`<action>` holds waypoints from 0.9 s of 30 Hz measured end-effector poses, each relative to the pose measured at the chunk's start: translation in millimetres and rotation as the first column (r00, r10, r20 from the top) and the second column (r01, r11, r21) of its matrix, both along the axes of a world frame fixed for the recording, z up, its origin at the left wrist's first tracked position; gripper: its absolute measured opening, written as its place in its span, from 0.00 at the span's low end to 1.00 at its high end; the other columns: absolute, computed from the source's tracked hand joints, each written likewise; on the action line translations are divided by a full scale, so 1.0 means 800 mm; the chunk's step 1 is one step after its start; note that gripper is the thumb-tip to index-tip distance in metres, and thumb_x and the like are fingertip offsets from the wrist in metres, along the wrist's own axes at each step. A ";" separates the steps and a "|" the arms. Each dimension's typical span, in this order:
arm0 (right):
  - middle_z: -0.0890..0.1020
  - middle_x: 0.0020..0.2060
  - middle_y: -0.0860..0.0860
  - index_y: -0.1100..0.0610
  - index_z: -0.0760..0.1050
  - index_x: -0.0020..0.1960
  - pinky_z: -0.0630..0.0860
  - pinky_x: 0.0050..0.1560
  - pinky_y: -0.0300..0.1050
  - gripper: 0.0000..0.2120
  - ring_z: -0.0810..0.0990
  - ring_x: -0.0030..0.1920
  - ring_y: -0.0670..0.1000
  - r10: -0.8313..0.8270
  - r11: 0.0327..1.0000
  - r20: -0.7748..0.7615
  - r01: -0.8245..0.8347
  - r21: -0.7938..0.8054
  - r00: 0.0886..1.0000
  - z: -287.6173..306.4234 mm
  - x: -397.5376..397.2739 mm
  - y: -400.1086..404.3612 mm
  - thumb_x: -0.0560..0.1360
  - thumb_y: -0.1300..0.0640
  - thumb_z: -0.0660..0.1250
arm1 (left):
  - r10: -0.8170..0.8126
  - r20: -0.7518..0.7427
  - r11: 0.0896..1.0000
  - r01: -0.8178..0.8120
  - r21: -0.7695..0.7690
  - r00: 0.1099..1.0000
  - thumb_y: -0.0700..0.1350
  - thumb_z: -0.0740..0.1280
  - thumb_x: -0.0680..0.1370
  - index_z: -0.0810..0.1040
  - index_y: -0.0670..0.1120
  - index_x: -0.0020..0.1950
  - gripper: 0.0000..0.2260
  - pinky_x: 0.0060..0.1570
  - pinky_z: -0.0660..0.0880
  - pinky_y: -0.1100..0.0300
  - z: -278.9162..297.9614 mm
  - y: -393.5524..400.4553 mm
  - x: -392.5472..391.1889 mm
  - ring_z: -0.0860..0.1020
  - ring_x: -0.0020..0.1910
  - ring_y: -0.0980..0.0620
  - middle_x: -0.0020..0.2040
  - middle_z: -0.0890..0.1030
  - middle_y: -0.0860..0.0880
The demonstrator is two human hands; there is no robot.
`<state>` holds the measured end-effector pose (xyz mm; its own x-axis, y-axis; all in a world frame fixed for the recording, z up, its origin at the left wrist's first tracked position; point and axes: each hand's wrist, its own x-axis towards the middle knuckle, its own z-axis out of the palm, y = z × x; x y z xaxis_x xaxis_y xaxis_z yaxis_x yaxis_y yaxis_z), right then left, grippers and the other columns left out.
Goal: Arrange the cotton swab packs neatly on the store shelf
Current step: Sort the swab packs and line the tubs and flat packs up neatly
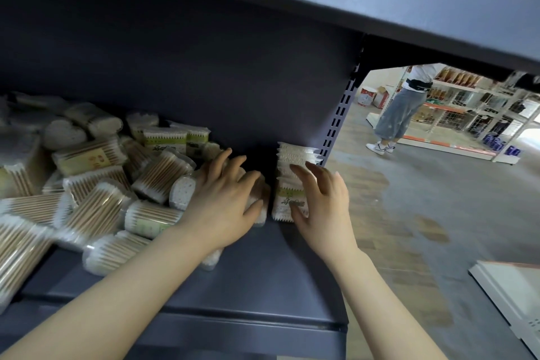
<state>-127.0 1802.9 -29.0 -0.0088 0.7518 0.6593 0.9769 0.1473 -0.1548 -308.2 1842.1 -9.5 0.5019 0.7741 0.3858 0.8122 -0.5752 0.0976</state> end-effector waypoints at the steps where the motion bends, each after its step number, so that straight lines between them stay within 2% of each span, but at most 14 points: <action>1: 0.75 0.60 0.58 0.52 0.64 0.65 0.69 0.62 0.57 0.32 0.71 0.59 0.59 0.000 1.000 0.005 0.000 0.005 1.000 0.003 -0.002 0.001 0.61 0.60 0.65 | -0.006 0.021 0.999 0.004 0.054 1.000 0.55 0.55 0.71 0.79 0.44 0.56 0.23 0.53 0.72 0.38 -0.002 0.003 -0.004 0.70 0.65 0.36 0.61 0.76 0.41; 3: 0.75 0.61 0.58 0.52 0.65 0.65 0.67 0.62 0.53 0.32 0.71 0.58 0.59 0.014 1.000 0.006 -0.014 0.010 1.000 0.010 -0.006 0.002 0.61 0.60 0.65 | 0.035 0.037 0.994 -0.039 0.107 0.999 0.54 0.55 0.70 0.81 0.44 0.51 0.22 0.48 0.74 0.39 0.002 0.006 -0.015 0.74 0.60 0.36 0.55 0.79 0.41; 5: 0.76 0.59 0.57 0.54 0.67 0.64 0.63 0.60 0.47 0.31 0.69 0.58 0.56 0.009 0.999 0.052 -0.011 0.033 0.999 0.015 -0.011 0.005 0.60 0.60 0.65 | 0.074 0.048 0.986 -0.080 0.146 0.996 0.53 0.55 0.69 0.81 0.45 0.48 0.20 0.49 0.73 0.38 0.010 0.005 -0.028 0.70 0.61 0.39 0.53 0.79 0.42; 9: 0.78 0.56 0.55 0.57 0.73 0.61 0.61 0.58 0.44 0.27 0.70 0.55 0.54 0.017 0.999 0.065 -0.019 0.028 0.998 0.019 -0.024 0.010 0.61 0.60 0.65 | 0.089 0.124 0.982 -0.108 0.155 0.988 0.50 0.55 0.68 0.81 0.46 0.44 0.18 0.48 0.73 0.38 0.015 0.009 -0.055 0.66 0.59 0.41 0.51 0.80 0.43; 11: 0.80 0.55 0.54 0.57 0.75 0.59 0.61 0.58 0.43 0.23 0.74 0.55 0.55 0.044 0.999 0.052 -0.045 0.014 0.998 0.021 -0.031 0.012 0.64 0.58 0.62 | 0.106 0.106 0.981 -0.121 0.152 0.989 0.50 0.55 0.68 0.81 0.45 0.43 0.18 0.46 0.73 0.38 0.018 0.010 -0.066 0.70 0.58 0.39 0.50 0.80 0.43; 14: 0.80 0.56 0.53 0.57 0.76 0.60 0.63 0.62 0.44 0.22 0.76 0.57 0.55 0.116 0.990 0.025 -0.114 -0.088 0.993 0.022 -0.039 0.016 0.67 0.55 0.62 | 0.123 0.064 0.983 -0.131 0.133 0.990 0.51 0.55 0.68 0.82 0.44 0.42 0.18 0.45 0.74 0.39 0.019 0.011 -0.083 0.75 0.55 0.34 0.49 0.81 0.42; 17: 0.76 0.61 0.53 0.57 0.72 0.65 0.61 0.67 0.50 0.30 0.72 0.63 0.56 0.148 0.957 0.105 -0.116 -0.267 0.983 0.026 -0.043 0.022 0.66 0.46 0.59 | 0.098 0.056 0.987 -0.105 0.125 0.994 0.51 0.55 0.68 0.82 0.45 0.41 0.17 0.45 0.74 0.42 0.017 0.008 -0.092 0.76 0.53 0.36 0.49 0.81 0.44; 19: 0.71 0.67 0.52 0.55 0.66 0.70 0.54 0.71 0.48 0.40 0.66 0.69 0.53 0.169 0.916 0.157 -0.096 -0.390 0.973 0.034 -0.042 0.024 0.63 0.38 0.51 | 0.038 0.039 0.990 -0.043 0.131 0.998 0.51 0.55 0.68 0.83 0.46 0.43 0.18 0.43 0.76 0.43 0.017 0.005 -0.093 0.78 0.53 0.38 0.48 0.82 0.46; 21: 0.66 0.70 0.50 0.55 0.61 0.73 0.50 0.72 0.46 0.45 0.60 0.72 0.51 0.175 0.888 0.173 -0.079 -0.454 0.969 0.041 -0.042 0.027 0.60 0.35 0.47 | -0.027 -0.004 0.986 0.027 0.163 1.000 0.52 0.55 0.69 0.84 0.46 0.46 0.20 0.42 0.77 0.43 0.017 0.003 -0.091 0.79 0.54 0.41 0.50 0.83 0.47; 25: 0.59 0.74 0.49 0.55 0.54 0.75 0.43 0.73 0.45 0.44 0.51 0.74 0.49 0.186 0.839 0.224 -0.037 -0.543 0.957 0.053 -0.042 0.026 0.64 0.35 0.56 | -0.064 -0.087 0.986 0.077 0.146 0.994 0.55 0.56 0.70 0.81 0.45 0.55 0.23 0.44 0.78 0.47 0.014 0.005 -0.078 0.79 0.58 0.46 0.54 0.82 0.50; 27: 0.57 0.74 0.49 0.55 0.53 0.75 0.41 0.72 0.45 0.42 0.49 0.75 0.49 0.192 0.818 0.250 -0.014 -0.575 0.949 0.055 -0.042 0.025 0.69 0.37 0.63 | -0.071 -0.077 0.996 0.075 0.055 0.995 0.57 0.53 0.69 0.78 0.43 0.60 0.28 0.49 0.76 0.46 0.016 0.003 -0.069 0.75 0.63 0.45 0.60 0.79 0.48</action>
<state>-160.9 1823.2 15.0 -0.2268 0.9707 0.0797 0.9737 0.2243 0.0391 -363.6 1844.7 3.5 0.5853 0.7120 0.3878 0.7716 -0.6361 0.0032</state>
